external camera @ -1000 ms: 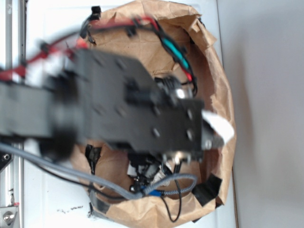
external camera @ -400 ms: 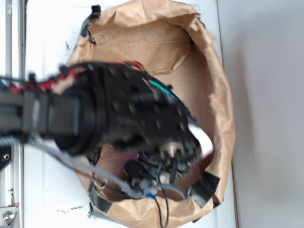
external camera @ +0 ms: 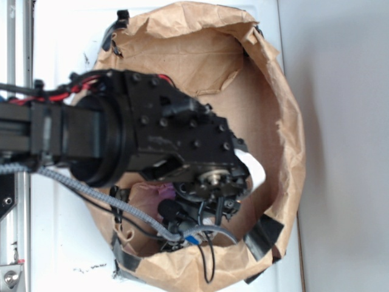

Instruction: Grab the white paper.

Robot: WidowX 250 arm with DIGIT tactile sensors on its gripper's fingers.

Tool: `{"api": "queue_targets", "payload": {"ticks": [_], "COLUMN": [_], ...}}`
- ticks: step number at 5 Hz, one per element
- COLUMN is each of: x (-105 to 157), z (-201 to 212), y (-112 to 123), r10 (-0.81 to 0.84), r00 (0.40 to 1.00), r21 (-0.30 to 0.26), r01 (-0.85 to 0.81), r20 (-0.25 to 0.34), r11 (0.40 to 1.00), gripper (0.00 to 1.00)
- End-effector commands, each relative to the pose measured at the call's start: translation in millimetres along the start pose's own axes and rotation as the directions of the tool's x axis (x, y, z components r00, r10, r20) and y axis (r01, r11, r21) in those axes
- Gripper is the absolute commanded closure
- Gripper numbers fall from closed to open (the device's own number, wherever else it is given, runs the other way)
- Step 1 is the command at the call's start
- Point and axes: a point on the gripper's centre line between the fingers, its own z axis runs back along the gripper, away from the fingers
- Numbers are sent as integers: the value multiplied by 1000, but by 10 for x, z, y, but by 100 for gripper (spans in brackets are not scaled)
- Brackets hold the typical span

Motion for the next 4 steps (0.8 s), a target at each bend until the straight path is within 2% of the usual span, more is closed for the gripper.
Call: {"api": "queue_targets", "payload": {"ticks": [1, 2, 3, 4], "x": [-29, -49, -76, -147], "z": [17, 37, 329, 838], "y": [-33, -47, -54, 68], "r10": [16, 32, 51, 102], "r00": [999, 999, 993, 971], "r21": [41, 49, 70, 36], "r01": [-17, -34, -59, -112], "r20": [30, 44, 106, 214], "r11": [999, 998, 996, 993], "gripper": [100, 100, 100, 100]}}
